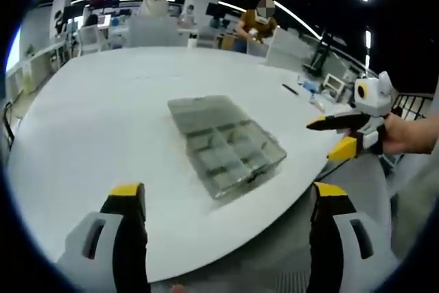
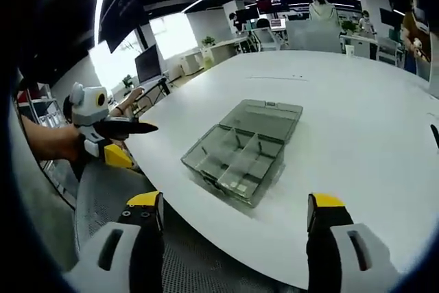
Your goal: Insert the divider into the dual guide fixture by aligning both edges with the guide slots and pushing it downward to the bottom, including one-sided entry, uneven engagement, binding, and posture correction.
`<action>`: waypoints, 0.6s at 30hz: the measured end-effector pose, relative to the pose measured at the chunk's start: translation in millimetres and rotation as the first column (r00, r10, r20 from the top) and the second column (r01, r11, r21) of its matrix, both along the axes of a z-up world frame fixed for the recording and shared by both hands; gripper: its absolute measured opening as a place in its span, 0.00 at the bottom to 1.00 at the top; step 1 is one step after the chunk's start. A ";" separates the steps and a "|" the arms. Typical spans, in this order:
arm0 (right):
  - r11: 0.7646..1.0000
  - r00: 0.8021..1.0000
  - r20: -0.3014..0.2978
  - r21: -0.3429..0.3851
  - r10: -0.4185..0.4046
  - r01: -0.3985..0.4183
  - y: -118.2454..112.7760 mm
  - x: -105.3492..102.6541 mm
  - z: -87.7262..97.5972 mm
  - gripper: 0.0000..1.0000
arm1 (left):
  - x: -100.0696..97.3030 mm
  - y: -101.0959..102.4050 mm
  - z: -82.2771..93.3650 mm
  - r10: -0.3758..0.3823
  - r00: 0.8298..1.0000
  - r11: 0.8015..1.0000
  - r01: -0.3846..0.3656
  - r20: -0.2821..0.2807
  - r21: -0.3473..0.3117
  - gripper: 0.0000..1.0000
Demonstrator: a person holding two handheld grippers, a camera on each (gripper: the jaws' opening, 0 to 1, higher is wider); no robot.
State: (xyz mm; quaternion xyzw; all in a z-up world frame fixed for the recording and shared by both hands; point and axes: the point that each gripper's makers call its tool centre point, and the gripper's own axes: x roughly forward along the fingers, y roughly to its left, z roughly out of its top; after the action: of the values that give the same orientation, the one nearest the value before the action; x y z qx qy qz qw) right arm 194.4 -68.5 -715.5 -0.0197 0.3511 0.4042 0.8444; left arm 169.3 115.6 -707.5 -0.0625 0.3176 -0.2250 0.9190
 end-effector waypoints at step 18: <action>1.000 1.000 -0.003 -0.002 -0.002 0.002 -0.1 0.1 -2.3 0.85 | -0.1 3.0 0.0 0.028 1.000 0.999 -0.028 -0.003 -0.024 0.98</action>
State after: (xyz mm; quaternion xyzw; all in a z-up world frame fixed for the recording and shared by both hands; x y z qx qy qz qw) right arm 194.4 -68.6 -717.8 -0.0196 0.3530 0.4028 0.8443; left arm 169.3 118.6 -707.5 -0.0780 0.3151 -0.2159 0.9209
